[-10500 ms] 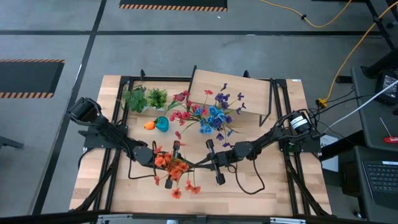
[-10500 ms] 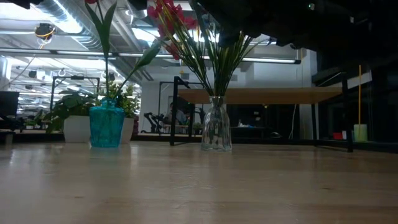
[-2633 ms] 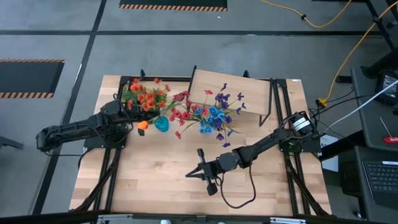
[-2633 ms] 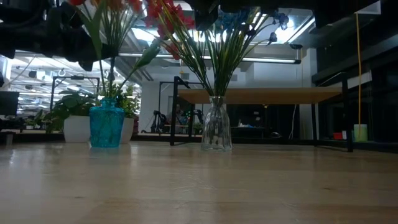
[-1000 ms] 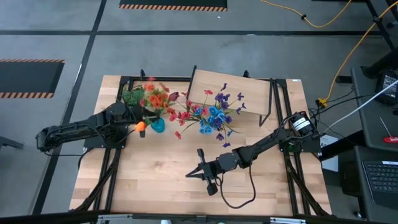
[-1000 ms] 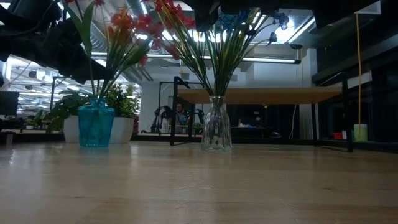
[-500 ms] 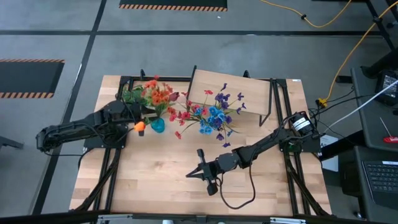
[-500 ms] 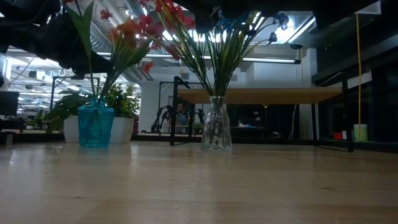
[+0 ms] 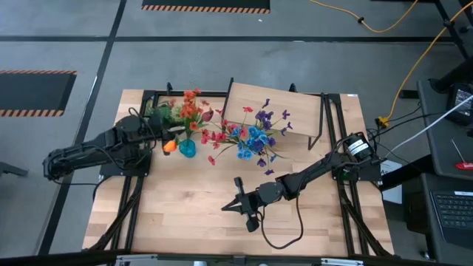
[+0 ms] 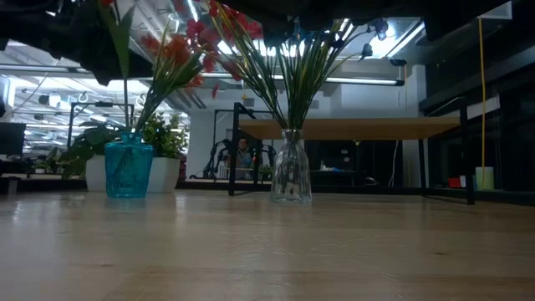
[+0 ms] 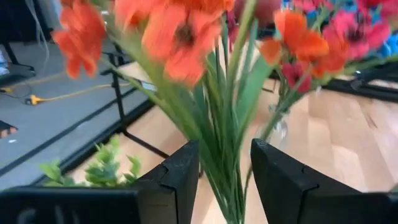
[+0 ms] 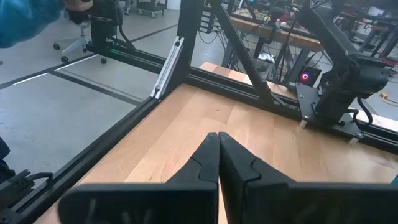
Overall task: Pick and place flowers into a vace then onto a shelf
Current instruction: Put the transparent vase with flowers on the shelf
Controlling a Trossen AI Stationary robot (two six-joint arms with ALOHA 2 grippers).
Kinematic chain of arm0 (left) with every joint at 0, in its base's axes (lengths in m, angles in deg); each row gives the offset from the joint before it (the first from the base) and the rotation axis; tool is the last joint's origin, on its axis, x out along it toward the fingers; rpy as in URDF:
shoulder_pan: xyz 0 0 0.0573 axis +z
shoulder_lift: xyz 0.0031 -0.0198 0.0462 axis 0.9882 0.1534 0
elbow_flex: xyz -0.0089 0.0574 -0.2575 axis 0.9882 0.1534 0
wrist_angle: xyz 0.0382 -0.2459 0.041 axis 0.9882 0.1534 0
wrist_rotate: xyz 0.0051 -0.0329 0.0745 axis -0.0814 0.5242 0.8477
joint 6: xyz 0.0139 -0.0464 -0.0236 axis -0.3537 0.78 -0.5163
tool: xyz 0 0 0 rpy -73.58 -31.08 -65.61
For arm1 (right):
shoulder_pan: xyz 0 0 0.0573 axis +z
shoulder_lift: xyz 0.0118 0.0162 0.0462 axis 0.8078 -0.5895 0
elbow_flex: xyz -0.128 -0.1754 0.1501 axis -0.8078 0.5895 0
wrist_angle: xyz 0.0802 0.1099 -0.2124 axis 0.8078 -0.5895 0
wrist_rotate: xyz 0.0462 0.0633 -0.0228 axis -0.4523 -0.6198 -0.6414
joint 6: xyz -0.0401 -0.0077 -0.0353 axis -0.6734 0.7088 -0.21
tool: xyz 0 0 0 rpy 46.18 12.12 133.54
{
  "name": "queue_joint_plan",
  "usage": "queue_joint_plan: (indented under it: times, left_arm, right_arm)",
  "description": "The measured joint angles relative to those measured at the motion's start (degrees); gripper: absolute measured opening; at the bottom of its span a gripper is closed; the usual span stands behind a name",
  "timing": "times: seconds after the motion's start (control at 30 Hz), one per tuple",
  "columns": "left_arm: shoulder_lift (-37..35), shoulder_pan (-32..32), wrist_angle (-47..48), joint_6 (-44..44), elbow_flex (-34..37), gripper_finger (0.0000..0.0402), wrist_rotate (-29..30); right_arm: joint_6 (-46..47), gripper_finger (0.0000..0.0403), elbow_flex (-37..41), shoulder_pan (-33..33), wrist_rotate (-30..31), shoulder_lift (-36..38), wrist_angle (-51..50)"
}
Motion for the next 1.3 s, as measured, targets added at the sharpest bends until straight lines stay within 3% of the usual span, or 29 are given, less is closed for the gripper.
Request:
queue_joint_plan:
  times: [0.4, 0.7, 0.9, 1.1, 1.3]
  left_arm:
    - [0.02, -0.02, 8.97, -1.12, -8.9, 0.0139, 1.01]
    - [0.0, -0.21, 9.92, -3.75, -15.58, 0.0136, -0.14]
    - [0.02, -1.5, 9.93, -4.14, -18.45, 0.0092, -4.67]
    - [0.0, -3.72, 8.57, -4.1, -19.78, 0.0036, -13.19]
    - [0.01, -7.13, 8.58, -4.12, -19.78, 0.0003, -14.12]
  right_arm:
    - [0.02, 0.0002, 0.0, 0.0, -1.46, 0.0, -0.01]
    - [2.49, 0.0002, 0.0, -0.29, -1.46, 1.93, -1.63]
    - [3.53, 0.0002, 0.0, -0.33, -1.36, 4.33, -5.48]
    - [3.51, 0.0002, 0.0, -0.33, -1.34, 5.23, -6.53]
    - [4.46, 0.0002, 0.0, -0.31, -1.33, 5.4, -6.59]
